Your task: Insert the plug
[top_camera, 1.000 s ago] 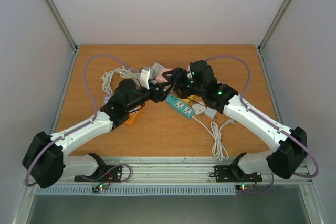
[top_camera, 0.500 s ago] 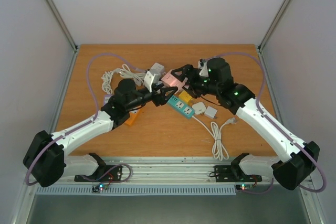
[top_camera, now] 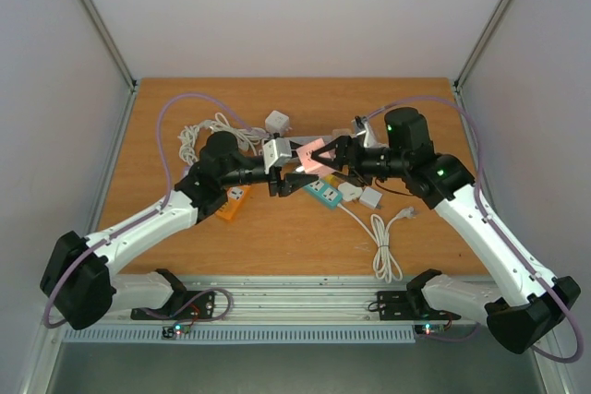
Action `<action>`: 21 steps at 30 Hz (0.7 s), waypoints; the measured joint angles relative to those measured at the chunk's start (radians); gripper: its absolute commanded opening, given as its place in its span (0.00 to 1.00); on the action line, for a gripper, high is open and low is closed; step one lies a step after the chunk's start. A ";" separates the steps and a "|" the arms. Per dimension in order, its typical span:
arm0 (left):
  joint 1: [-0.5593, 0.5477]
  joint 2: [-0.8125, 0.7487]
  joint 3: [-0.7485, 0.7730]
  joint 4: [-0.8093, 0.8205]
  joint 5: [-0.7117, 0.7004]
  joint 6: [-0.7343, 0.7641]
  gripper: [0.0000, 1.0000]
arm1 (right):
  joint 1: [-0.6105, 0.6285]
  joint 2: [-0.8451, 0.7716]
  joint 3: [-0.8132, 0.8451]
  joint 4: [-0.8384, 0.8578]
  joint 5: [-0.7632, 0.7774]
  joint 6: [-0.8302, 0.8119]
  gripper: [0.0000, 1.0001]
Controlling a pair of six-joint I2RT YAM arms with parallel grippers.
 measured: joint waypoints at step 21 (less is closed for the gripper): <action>0.019 0.000 0.123 -0.224 0.115 0.149 0.45 | -0.016 -0.029 -0.013 0.012 -0.098 0.024 0.65</action>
